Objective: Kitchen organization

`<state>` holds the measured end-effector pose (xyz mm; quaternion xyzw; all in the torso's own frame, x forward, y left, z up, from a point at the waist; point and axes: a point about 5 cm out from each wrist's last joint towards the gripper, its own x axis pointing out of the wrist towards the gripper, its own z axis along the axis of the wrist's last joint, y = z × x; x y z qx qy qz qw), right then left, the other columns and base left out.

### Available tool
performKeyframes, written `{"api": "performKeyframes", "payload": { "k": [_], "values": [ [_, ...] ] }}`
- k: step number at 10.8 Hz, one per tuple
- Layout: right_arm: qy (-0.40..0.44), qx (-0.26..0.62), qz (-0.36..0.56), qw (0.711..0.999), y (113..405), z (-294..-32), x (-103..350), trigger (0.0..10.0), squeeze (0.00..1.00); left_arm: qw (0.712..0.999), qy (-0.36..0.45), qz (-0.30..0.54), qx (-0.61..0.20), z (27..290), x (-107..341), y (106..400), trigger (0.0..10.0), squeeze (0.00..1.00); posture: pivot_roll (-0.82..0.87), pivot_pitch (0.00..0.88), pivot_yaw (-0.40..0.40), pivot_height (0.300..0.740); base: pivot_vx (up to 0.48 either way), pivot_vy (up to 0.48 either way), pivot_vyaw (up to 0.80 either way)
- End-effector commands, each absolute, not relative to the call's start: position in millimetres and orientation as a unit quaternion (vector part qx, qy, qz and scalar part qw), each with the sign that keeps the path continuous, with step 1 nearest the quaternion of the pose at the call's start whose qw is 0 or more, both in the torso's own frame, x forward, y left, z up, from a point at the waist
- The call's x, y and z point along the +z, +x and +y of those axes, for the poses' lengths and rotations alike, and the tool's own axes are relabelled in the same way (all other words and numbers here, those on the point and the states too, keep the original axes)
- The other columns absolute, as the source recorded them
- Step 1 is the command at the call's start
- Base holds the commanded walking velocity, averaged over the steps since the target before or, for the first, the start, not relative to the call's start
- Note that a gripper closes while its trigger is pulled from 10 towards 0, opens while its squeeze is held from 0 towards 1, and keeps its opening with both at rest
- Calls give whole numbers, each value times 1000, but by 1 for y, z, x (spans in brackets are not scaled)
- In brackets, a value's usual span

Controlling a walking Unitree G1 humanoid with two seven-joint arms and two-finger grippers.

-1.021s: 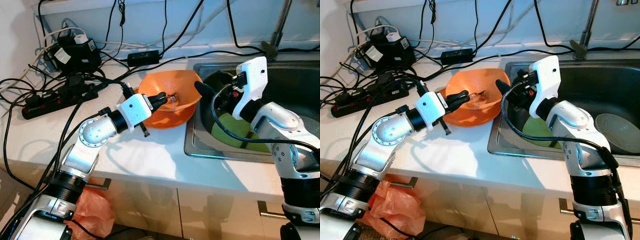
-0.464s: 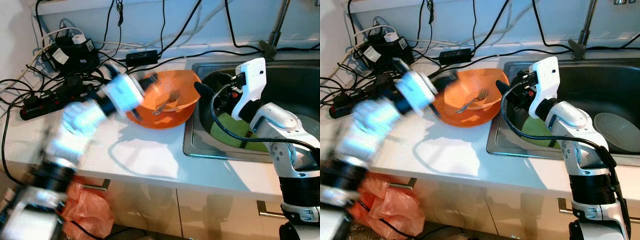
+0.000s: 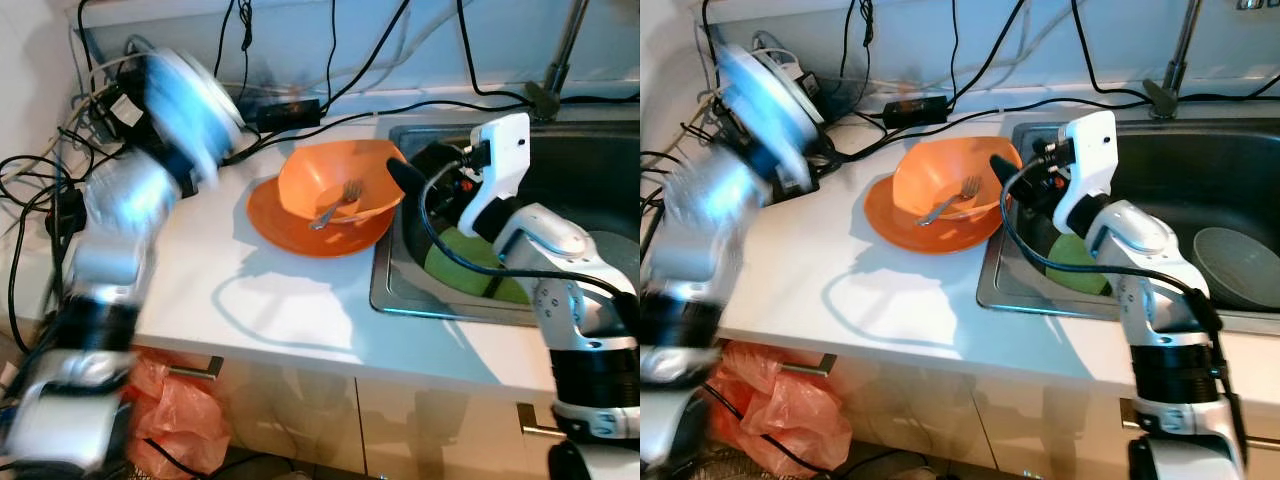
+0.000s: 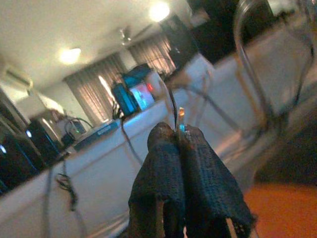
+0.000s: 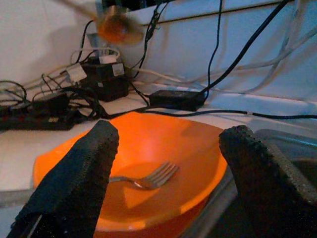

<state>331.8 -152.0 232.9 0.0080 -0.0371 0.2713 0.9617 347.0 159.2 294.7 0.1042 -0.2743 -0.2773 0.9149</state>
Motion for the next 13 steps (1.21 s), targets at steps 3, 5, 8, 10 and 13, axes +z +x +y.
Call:
{"api": "performKeyframes", "payload": {
  "k": [3, 5, 8, 10, 13],
  "values": [
    [77, 243, -49, 966, 339, -143, 238, 10000, 0, 905, -219, -234, -280, 150, 295, 352, 0, 0, 94, 18, 155, 740, 0, 0, 0],
    [177, 236, -63, 953, 340, -128, 241, 10000, 0, 848, -394, -139, -327, 127, 270, 351, 0, 0, 89, 22, 150, 740, 0, 0, 0],
    [347, 211, -67, 911, 342, -114, 243, 10000, 0, 751, -568, -57, -331, 113, 241, 349, 0, 0, 82, 29, 147, 740, 0, 0, 0],
    [373, 211, -74, 900, 341, -110, 247, 10000, 0, 729, -599, -25, -331, 109, 231, 347, 0, 0, 77, 37, 146, 740, 0, 0, 0],
    [390, 201, -79, 895, 342, -112, 250, 10000, 0, 717, -617, -3, -325, 108, 225, 344, 0, 0, 77, 45, 145, 740, 0, 0, 0]
  ]
}}
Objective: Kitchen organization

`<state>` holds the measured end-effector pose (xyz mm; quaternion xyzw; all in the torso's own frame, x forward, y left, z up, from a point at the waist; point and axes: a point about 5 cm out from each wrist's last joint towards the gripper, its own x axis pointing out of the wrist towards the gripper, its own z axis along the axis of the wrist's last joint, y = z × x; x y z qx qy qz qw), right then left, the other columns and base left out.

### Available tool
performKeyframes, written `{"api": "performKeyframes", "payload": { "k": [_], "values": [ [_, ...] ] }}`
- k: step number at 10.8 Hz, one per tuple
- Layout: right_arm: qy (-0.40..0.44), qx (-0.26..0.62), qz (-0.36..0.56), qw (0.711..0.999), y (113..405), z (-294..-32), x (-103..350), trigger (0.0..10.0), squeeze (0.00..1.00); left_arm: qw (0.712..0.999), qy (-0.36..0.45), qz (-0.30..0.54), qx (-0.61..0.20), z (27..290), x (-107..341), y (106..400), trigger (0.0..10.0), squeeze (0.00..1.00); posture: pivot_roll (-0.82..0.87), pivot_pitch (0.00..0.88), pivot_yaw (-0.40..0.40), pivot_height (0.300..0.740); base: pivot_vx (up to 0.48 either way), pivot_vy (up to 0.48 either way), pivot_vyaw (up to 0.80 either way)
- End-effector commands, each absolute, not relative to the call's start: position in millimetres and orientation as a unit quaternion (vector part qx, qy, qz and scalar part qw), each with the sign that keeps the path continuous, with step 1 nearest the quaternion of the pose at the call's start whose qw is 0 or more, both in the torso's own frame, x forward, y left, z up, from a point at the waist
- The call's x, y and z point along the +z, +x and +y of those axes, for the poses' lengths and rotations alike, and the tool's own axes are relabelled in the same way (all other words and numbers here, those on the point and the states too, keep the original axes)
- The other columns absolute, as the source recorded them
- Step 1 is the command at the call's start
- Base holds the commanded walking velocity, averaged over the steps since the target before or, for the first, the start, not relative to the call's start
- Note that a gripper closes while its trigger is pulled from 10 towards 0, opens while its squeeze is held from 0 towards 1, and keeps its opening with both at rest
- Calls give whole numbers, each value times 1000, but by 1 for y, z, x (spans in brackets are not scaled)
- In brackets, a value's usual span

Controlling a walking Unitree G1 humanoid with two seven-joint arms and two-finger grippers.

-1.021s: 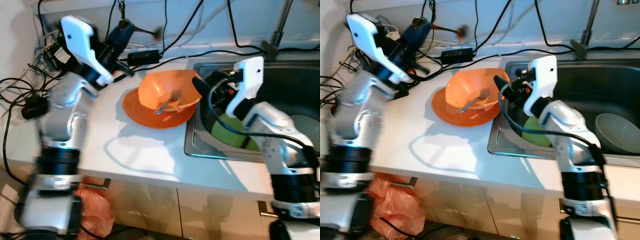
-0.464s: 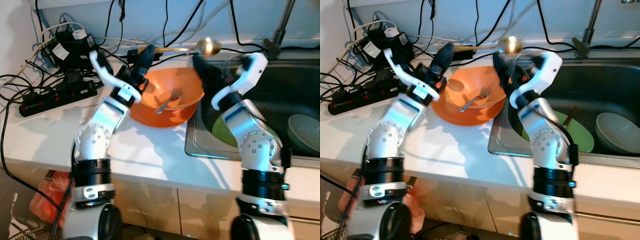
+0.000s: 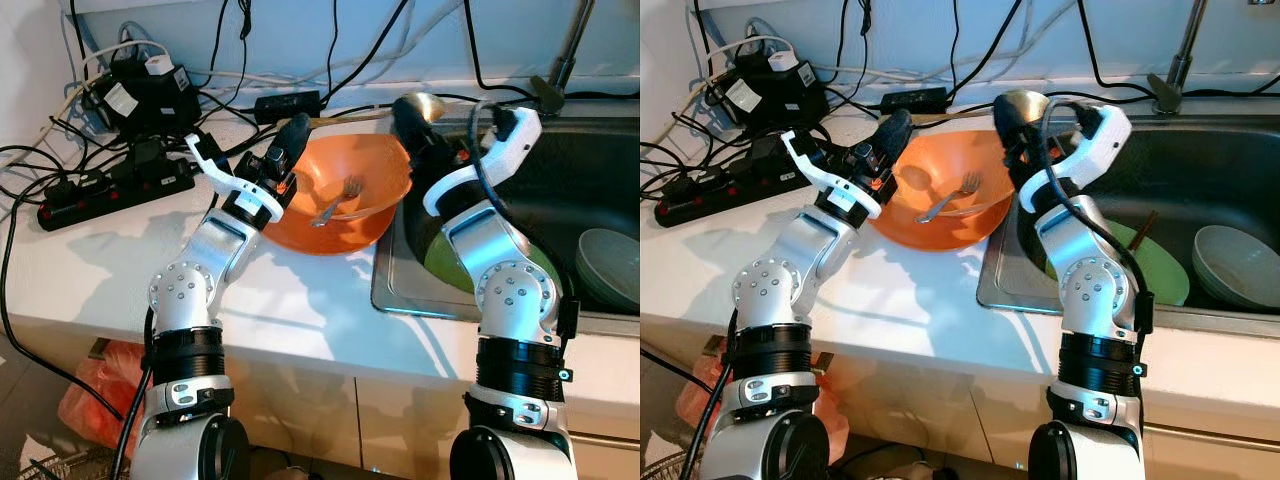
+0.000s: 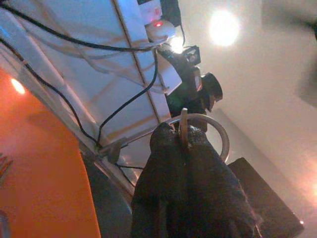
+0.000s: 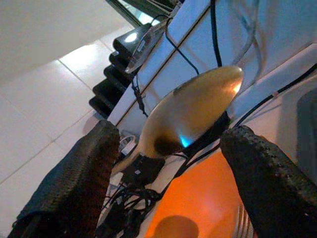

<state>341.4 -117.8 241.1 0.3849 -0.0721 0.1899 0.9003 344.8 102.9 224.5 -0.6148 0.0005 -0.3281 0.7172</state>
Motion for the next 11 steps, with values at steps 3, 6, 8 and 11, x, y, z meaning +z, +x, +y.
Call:
{"api": "performKeyframes", "payload": {
  "k": [3, 6, 8, 11],
  "values": [
    [411, 221, -69, 882, 344, -101, 250, 10000, 0, 708, -622, 19, -333, 96, 221, 342, 0, 0, 80, 48, 151, 740, 0, 0, 0],
    [420, 241, -62, 873, 345, -90, 250, 10000, 0, 701, -622, 16, -349, 88, 230, 344, 0, 0, 79, 43, 156, 740, 0, 0, 0],
    [435, 239, -61, 866, 346, -89, 248, 0, 0, 700, -622, 19, -350, 87, 229, 343, 0, 0, 81, 43, 156, 740, 0, 0, 0],
    [445, 241, -61, 860, 345, -87, 248, 0, 0, 699, -624, 25, -349, 86, 225, 342, 0, 0, 78, 43, 157, 740, 0, 0, 0]
  ]
}}
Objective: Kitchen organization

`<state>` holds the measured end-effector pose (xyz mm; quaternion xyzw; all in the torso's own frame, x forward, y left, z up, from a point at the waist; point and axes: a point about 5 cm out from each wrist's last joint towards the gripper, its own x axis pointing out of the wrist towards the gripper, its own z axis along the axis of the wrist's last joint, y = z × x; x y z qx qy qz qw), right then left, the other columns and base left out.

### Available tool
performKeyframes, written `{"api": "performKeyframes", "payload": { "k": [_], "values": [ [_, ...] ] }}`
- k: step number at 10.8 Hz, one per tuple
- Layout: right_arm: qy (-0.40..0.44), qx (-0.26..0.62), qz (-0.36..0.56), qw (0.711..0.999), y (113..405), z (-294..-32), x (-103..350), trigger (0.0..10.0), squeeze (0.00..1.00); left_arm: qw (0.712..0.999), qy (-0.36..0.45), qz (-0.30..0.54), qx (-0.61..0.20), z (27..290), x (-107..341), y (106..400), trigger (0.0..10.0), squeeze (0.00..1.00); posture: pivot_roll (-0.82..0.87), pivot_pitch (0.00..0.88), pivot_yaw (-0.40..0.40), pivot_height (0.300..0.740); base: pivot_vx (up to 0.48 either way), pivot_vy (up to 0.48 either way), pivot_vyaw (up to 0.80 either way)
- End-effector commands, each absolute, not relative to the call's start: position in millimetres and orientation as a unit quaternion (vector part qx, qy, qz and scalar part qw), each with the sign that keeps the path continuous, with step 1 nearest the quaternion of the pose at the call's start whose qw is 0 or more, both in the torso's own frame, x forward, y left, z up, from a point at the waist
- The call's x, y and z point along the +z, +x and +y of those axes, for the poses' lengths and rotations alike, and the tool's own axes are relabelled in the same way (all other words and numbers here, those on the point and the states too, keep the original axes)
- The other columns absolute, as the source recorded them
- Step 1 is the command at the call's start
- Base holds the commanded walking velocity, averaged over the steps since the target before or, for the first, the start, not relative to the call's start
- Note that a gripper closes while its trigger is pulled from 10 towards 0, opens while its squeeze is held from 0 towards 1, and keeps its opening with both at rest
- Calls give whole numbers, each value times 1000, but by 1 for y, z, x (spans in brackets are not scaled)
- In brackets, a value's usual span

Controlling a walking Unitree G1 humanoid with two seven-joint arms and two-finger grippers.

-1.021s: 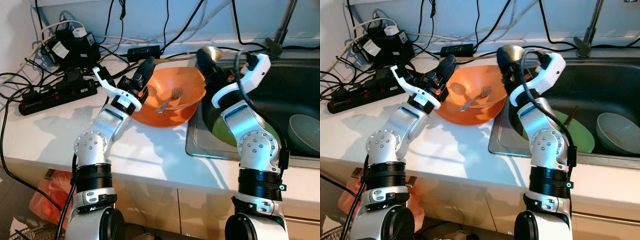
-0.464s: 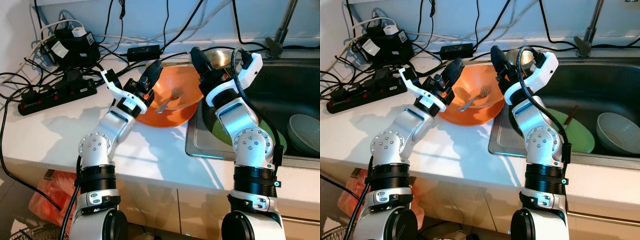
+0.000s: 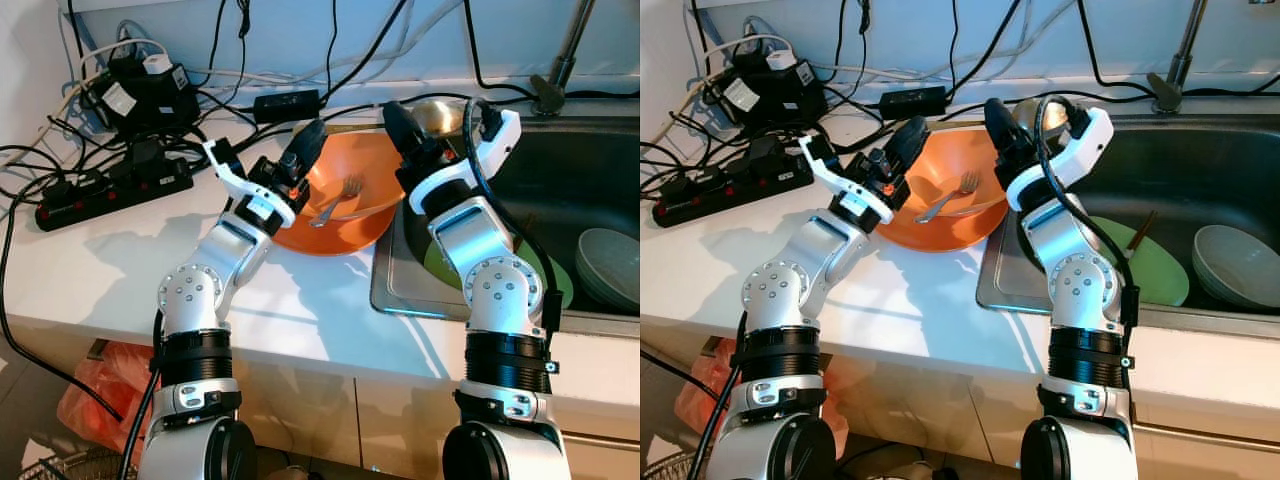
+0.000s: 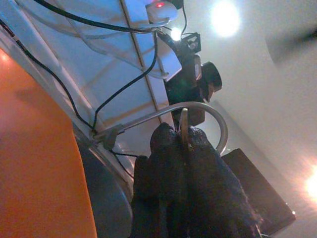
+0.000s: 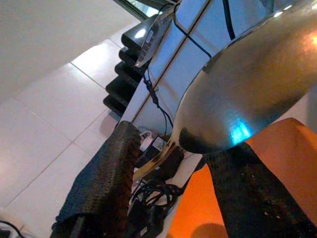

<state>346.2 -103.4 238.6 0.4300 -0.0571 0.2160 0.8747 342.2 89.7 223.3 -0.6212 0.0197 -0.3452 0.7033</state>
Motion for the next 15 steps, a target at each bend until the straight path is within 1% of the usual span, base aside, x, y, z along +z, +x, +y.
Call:
{"api": "performKeyframes", "payload": {
  "k": [1, 4, 6, 10, 12, 13, 14, 15],
  "values": [
    [450, 242, -61, 858, 345, -86, 248, 0, 0, 697, -625, 28, -350, 85, 224, 342, 0, 0, 77, 43, 157, 740, 0, 0, 0],
    [476, 235, -63, 845, 346, -88, 248, 0, 0, 684, -632, 42, -361, 78, 221, 339, 0, 0, 72, 47, 159, 740, 0, 0, 0],
    [489, 236, -64, 837, 346, -89, 249, 0, 0, 681, -635, 46, -362, 76, 218, 339, 0, 0, 72, 47, 157, 740, 0, 0, 0],
    [509, 243, -66, 823, 346, -88, 253, 0, 0, 680, -635, 53, -363, 74, 215, 341, 0, 0, 70, 42, 161, 740, 0, 0, 0],
    [512, 240, -71, 822, 347, -90, 255, 0, 0, 686, -625, 62, -367, 72, 213, 339, 0, 0, 71, 42, 162, 740, 0, 0, 0],
    [514, 235, -76, 821, 348, -91, 256, 0, 0, 705, -608, 71, -358, 72, 210, 341, 1529, 0, 72, 40, 161, 740, 0, 0, 0],
    [516, 228, -80, 822, 348, -94, 257, 0, 0, 720, -593, 80, -350, 72, 207, 343, 10000, 604, 73, 40, 160, 740, 0, 0, 0],
    [517, 223, -82, 822, 349, -95, 257, 0, 0, 731, -581, 87, -348, 73, 205, 343, 10000, 1000, 73, 39, 161, 740, 0, 0, 0]
  ]
}}
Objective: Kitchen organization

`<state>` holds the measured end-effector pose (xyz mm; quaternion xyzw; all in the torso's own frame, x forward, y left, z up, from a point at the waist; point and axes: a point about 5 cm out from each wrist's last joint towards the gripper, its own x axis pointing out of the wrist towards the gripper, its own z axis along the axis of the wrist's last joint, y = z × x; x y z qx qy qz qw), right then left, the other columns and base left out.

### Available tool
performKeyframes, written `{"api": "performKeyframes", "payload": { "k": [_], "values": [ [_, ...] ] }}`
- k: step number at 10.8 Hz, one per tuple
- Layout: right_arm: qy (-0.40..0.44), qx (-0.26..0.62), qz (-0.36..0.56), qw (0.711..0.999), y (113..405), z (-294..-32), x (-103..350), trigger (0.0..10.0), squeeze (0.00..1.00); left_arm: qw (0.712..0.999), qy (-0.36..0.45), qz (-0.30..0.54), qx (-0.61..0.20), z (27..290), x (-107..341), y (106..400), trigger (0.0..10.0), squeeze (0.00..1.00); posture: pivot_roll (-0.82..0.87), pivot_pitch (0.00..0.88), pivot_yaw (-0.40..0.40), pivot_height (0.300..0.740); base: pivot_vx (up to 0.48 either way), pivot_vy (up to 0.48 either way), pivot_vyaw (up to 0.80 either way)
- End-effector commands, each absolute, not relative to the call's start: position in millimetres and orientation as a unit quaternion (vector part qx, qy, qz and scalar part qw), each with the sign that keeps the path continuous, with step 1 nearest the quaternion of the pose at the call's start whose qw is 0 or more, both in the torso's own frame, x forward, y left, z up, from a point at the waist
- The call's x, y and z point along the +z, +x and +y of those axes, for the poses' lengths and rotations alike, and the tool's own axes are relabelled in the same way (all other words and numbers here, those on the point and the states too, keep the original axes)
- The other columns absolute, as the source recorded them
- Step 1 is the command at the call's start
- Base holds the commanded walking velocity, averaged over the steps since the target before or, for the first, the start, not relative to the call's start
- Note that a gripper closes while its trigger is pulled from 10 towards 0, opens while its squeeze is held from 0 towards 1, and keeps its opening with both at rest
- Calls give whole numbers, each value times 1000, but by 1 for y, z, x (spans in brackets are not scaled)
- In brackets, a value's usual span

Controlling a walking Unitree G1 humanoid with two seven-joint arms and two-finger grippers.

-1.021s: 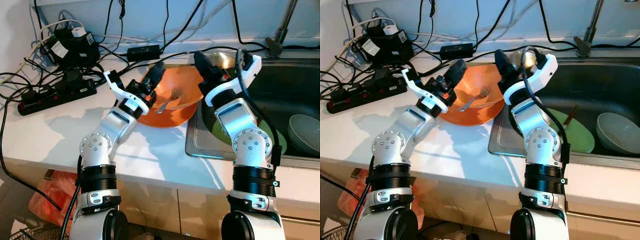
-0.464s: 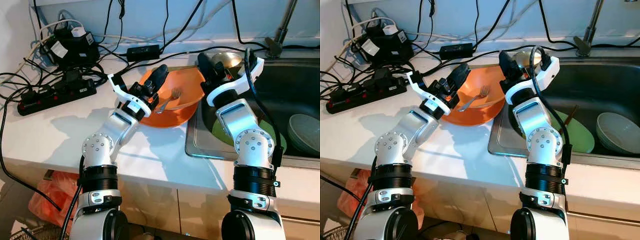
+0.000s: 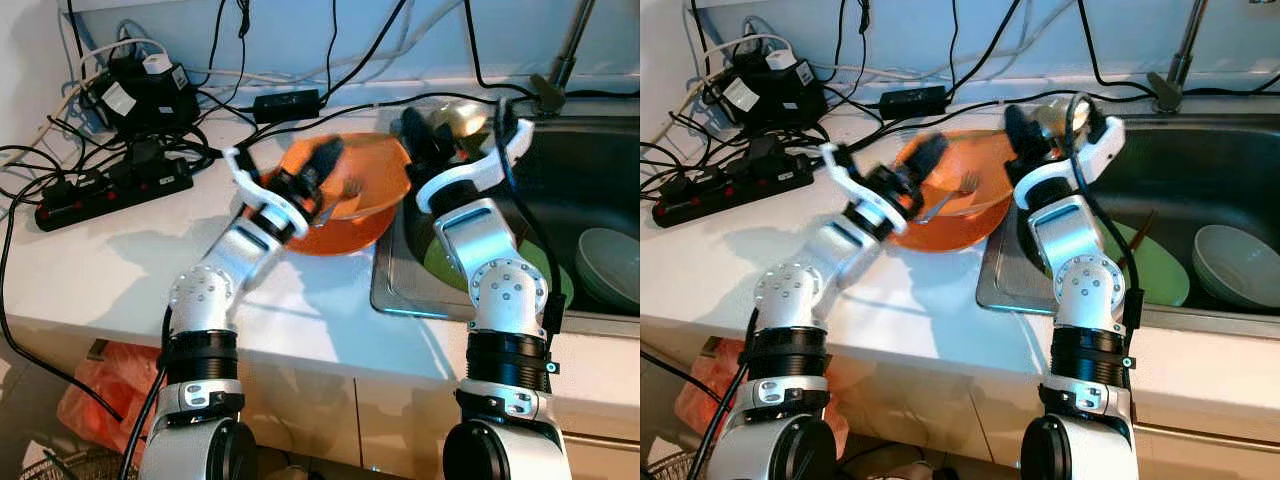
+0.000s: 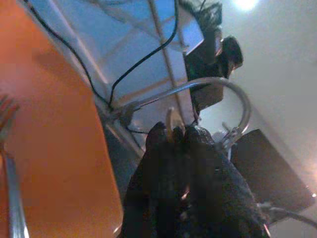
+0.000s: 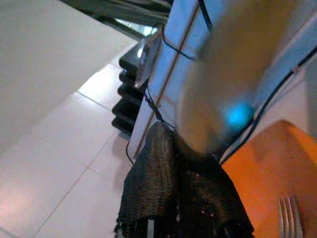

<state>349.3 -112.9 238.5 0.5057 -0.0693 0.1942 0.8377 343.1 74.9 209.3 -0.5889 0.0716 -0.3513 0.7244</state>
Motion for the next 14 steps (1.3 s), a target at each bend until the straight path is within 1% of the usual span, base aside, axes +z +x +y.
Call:
{"api": "performKeyframes", "payload": {
  "k": [1, 4, 6, 7, 8, 9, 10, 11, 12, 13, 14],
  "values": [
    [517, 218, -84, 823, 350, -97, 257, 0, 0, 738, -572, 88, -347, 73, 204, 343, 10000, 1000, 75, 38, 161, 740, 0, 0, 0],
    [515, 173, -103, 833, 354, -110, 256, 0, 0, 772, -523, 79, -353, 74, 210, 339, 10000, 1000, 78, 36, 164, 740, 0, 0, 0],
    [507, 115, -121, 846, 358, -129, 253, 0, 0, 794, -475, 55, -376, 76, 227, 333, 10000, 1000, 83, 34, 162, 740, 0, 0, 0],
    [502, 102, -125, 849, 360, -135, 253, 0, 0, 801, -458, 51, -382, 78, 229, 331, 10000, 1000, 84, 34, 161, 740, 0, 0, 0],
    [491, 77, -136, 857, 363, -148, 252, 0, 0, 817, -429, 54, -382, 83, 224, 328, 10000, 1000, 90, 31, 160, 740, 0, 0, 0],
    [480, 62, -142, 863, 363, -155, 252, 0, 0, 826, -409, 57, -384, 85, 221, 326, 10000, 1000, 90, 30, 160, 740, 0, 0, 0],
    [459, 37, -150, 875, 364, -166, 251, 0, 0, 843, -361, 63, -393, 86, 217, 322, 10000, 1000, 91, 29, 160, 740, 0, 0, 0],
    [401, -4, -146, 904, 366, -180, 245, 0, 0, 854, -304, 70, -417, 86, 213, 317, 10000, 1000, 90, 27, 160, 740, 0, 0, 0],
    [343, -33, -125, 930, 367, -188, 235, 0, 0, 862, -254, 72, -432, 86, 209, 313, 10000, 1000, 90, 27, 160, 740, 0, 0, 0],
    [316, -67, -95, 941, 369, -197, 223, 0, 0, 869, -229, 72, -433, 87, 208, 313, 10000, 1000, 90, 27, 160, 740, 0, 0, 0],
    [269, -106, -44, 956, 368, -208, 201, 0, 0, 876, -181, 68, -442, 90, 205, 312, 10000, 1000, 92, 30, 160, 740, 0, 0, 0]
  ]
}}
